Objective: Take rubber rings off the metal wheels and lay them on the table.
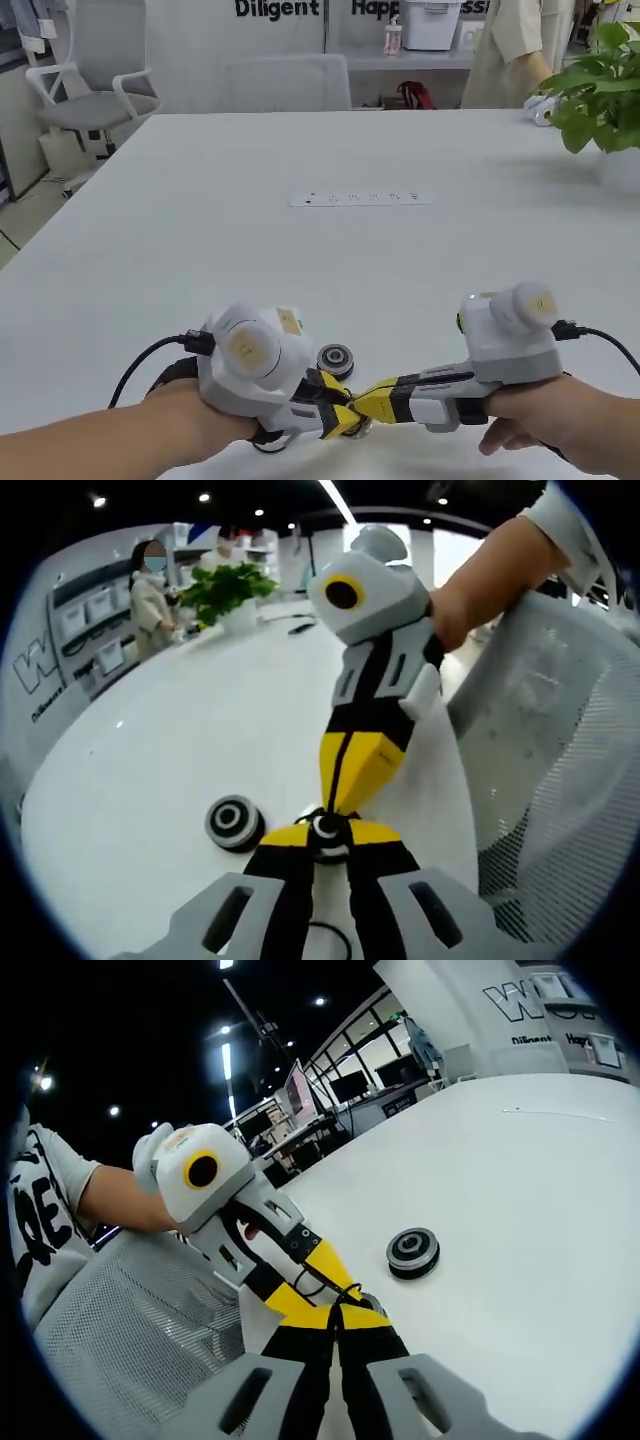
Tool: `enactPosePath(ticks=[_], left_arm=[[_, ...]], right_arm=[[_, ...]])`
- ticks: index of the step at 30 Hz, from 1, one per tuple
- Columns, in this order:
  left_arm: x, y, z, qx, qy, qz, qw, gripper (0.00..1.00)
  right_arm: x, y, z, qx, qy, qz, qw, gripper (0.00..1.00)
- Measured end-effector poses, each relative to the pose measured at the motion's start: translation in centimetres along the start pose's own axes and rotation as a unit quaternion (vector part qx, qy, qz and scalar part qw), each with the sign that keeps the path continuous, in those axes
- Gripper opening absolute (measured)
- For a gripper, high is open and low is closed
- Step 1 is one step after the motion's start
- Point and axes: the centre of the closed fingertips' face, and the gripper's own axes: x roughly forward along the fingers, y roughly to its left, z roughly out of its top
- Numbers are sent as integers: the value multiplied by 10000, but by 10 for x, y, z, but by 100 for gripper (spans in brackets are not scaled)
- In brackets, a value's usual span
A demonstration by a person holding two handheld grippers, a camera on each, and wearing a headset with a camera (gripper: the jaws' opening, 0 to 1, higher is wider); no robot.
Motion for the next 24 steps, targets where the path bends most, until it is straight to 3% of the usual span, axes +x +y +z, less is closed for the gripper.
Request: enactPosePath(ticks=[4, 11, 14, 15, 24], left_arm=[[0, 0, 0, 185, -11, -34, 9998, 12], [-1, -1, 0, 148, 18, -100, 9998, 14], [-7, -5, 0, 424, 90, -286, 9987, 16], [-8, -4, 0, 366, 81, -258, 9990, 18], [-31, 0, 14, 203, -257, -259, 9991, 26]], right_arm=[[-2, -6, -4, -95, 79, -144, 9998, 0], [-3, -7, -3, -187, 122, -198, 9996, 0], [-4, -7, -3, -202, 126, -203, 9995, 0], [-4, -7, -3, -205, 128, -208, 9995, 0], [-8, -7, 4, -215, 25, -236, 9995, 0]])
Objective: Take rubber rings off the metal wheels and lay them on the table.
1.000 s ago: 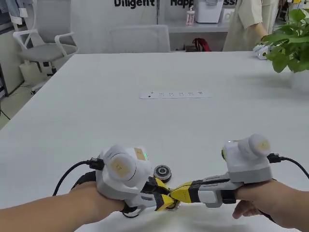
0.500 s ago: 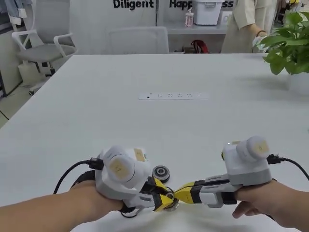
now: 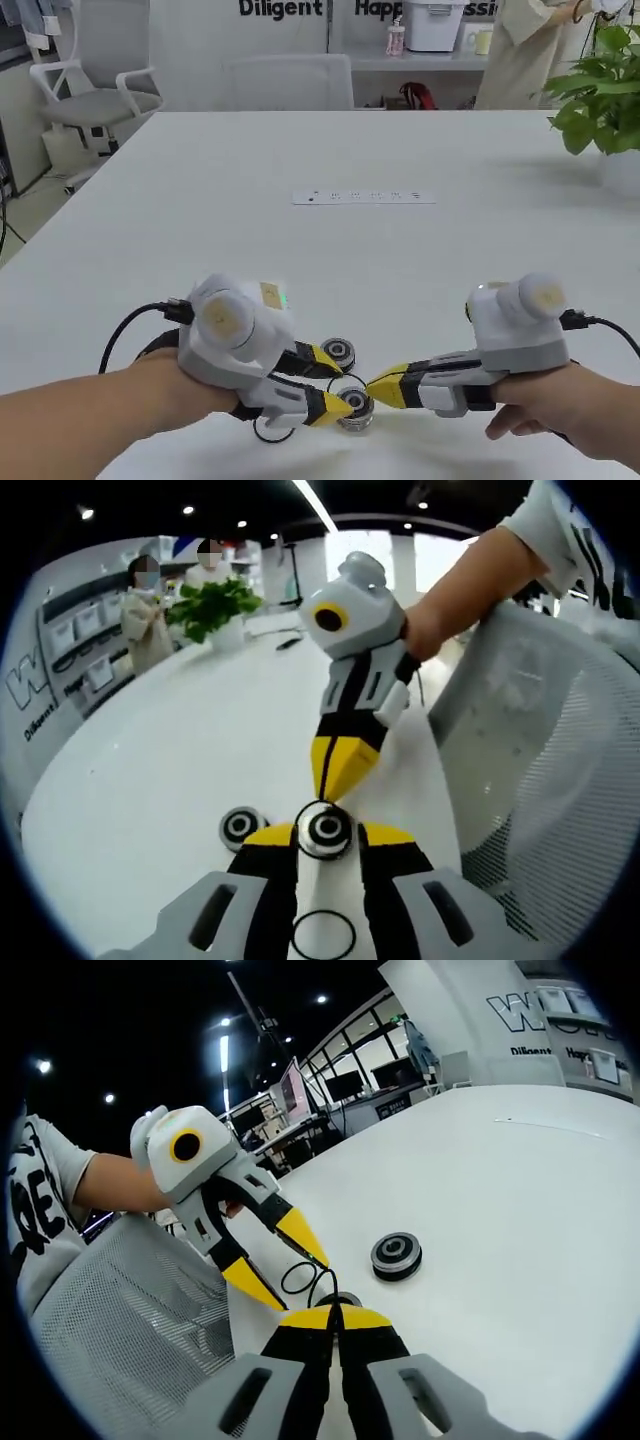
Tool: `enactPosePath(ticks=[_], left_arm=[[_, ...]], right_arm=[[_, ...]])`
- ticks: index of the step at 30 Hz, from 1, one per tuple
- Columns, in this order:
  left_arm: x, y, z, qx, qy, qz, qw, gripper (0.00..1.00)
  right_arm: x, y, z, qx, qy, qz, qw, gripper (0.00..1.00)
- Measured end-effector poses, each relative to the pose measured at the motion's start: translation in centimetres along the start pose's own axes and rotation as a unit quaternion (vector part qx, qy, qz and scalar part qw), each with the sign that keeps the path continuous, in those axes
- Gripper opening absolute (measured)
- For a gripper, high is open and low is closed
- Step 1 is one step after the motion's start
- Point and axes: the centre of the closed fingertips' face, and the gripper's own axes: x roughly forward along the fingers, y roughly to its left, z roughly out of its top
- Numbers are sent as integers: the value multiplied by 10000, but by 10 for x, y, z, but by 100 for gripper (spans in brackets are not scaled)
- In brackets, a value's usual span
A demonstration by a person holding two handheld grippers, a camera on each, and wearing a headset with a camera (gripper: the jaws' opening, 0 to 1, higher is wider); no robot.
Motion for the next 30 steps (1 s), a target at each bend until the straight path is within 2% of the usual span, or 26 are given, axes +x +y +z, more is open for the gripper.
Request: enactPosePath(ticks=[12, 17, 24, 26, 30], left_arm=[[-31, 1, 4, -223, -321, 40, 9992, 45], [-42, -1, -3, -249, -317, 70, 9992, 54], [-58, 8, -7, -453, -498, 207, 9975, 63], [-61, 10, -10, -489, -498, 235, 9973, 67], [-69, 13, -16, -544, -478, 301, 9969, 69]], right_arm=[[2, 11, 10, -11, -88, 212, 9997, 0], [7, 18, 17, -15, -127, 329, 9994, 0], [21, 27, 26, -21, -164, 468, 9988, 0], [26, 30, 28, -33, -163, 511, 9986, 0], [35, 36, 28, -43, -150, 556, 9983, 0]])
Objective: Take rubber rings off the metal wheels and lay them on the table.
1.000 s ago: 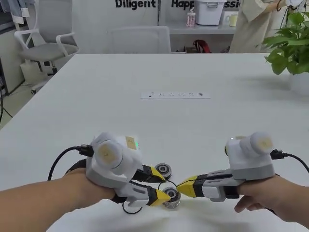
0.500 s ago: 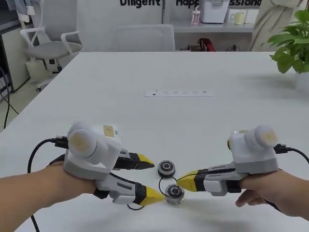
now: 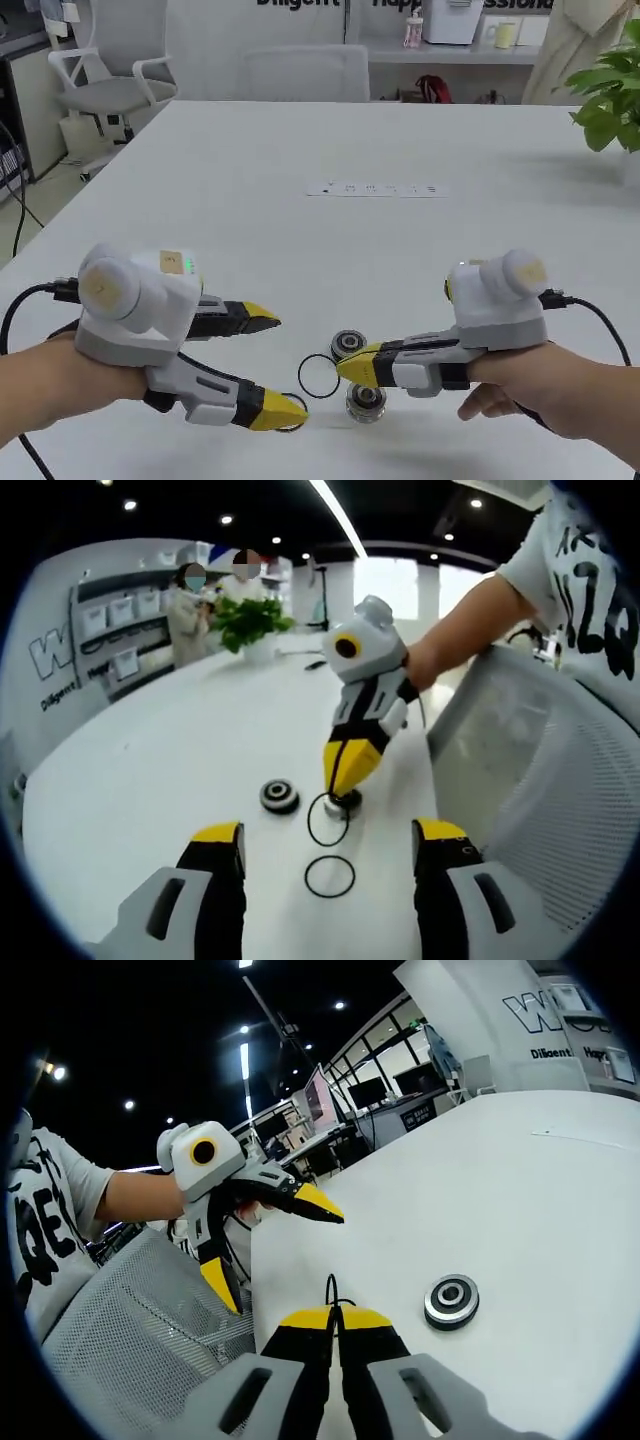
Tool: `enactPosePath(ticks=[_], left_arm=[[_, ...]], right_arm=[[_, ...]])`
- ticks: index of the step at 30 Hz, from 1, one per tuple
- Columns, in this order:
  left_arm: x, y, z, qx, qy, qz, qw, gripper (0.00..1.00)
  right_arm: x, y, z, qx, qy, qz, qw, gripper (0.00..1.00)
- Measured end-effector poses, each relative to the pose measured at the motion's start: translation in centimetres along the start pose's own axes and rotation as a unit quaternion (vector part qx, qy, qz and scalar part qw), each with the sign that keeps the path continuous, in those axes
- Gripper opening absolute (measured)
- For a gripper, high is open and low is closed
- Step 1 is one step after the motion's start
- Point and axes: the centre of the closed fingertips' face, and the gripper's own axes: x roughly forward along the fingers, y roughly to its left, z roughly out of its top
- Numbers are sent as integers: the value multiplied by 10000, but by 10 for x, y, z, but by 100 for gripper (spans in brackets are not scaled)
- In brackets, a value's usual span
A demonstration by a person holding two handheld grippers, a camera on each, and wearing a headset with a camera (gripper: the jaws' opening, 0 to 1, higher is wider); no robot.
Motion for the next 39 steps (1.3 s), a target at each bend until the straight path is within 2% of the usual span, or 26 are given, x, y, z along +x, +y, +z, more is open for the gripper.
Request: enactPosePath(ticks=[8, 16, 22, 26, 29, 33, 39], left_arm=[[-12, 7, -6, -115, -11, 176, 9998, 71], [-18, 8, -13, -207, 5, 269, 9994, 71], [-22, 8, -17, -253, 33, 329, 9991, 71], [-25, 8, -19, -308, 11, 389, 9988, 71], [-26, 8, -21, -324, 26, 400, 9987, 71], [-27, 8, -22, -348, 35, 424, 9985, 71], [-27, 9, -21, -344, 44, 453, 9984, 70]], right_arm=[[17, -2, -9, -21, 163, -144, 9998, 0], [29, 0, -12, -75, 195, -221, 9995, 0], [38, -5, -14, -145, 234, -425, 9987, 0], [41, -8, -15, -251, 248, -542, 9979, 0], [41, -16, -15, -379, 289, -770, 9959, 0], [42, -21, -15, -518, 326, -880, 9942, 0], [46, -21, -12, -628, 305, -878, 9937, 1]])
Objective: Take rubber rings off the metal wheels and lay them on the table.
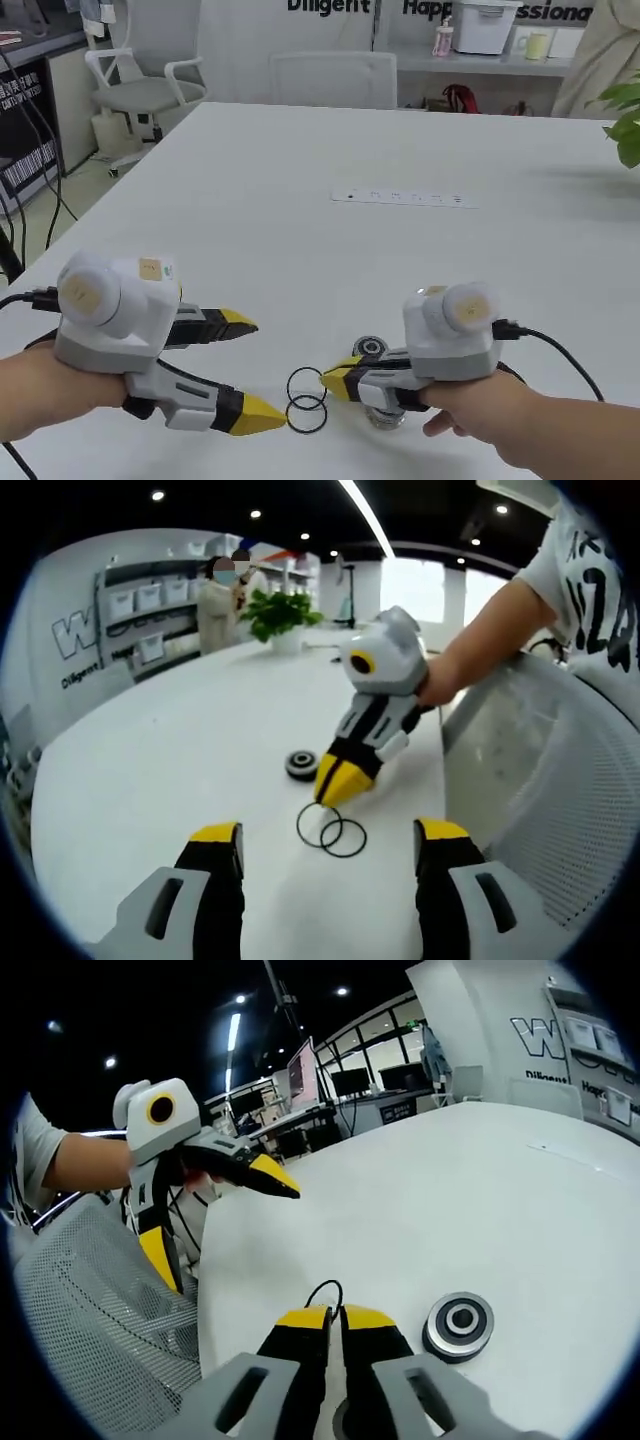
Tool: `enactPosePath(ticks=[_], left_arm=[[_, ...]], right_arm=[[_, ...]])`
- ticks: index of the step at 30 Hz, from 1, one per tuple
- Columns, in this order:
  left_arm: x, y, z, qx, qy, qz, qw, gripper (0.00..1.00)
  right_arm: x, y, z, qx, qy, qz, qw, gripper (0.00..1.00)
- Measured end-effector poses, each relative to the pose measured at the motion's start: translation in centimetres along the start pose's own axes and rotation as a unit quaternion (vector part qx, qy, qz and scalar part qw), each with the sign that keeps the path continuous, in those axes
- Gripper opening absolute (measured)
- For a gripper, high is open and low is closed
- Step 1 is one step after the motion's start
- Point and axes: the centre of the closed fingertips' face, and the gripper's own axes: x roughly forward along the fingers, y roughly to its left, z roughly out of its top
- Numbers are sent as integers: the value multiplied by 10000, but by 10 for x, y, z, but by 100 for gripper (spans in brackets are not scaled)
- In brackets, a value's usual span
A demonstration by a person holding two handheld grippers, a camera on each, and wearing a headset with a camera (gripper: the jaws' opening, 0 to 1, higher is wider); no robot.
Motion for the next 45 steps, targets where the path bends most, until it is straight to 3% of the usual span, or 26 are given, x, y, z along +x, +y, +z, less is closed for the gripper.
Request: enactPosePath(ticks=[10, 19, 26, 31, 39, 45], left_arm=[[2, 6, 5, 26, -4, 17, 10000, 71], [8, 18, 18, 60, -84, 30, 9999, 69], [15, 22, 26, 52, -118, 13, 9999, 67], [22, 24, 31, -56, -190, -22, 9998, 66], [36, 27, 33, -41, -137, -56, 9999, 62], [46, 27, 30, -32, -64, -105, 9999, 59]], right_arm=[[-6, -5, 8, -123, -148, -19, 9998, 12], [-25, -16, 26, -76, -443, -12, 9990, 16], [-41, -30, 29, -27, -531, -98, 9985, 17], [-53, -44, 27, -4, -518, -249, 9983, 17], [-63, -62, 14, -74, -338, -437, 9984, 17], [-62, -66, -6, -205, 3, -486, 9986, 17]])
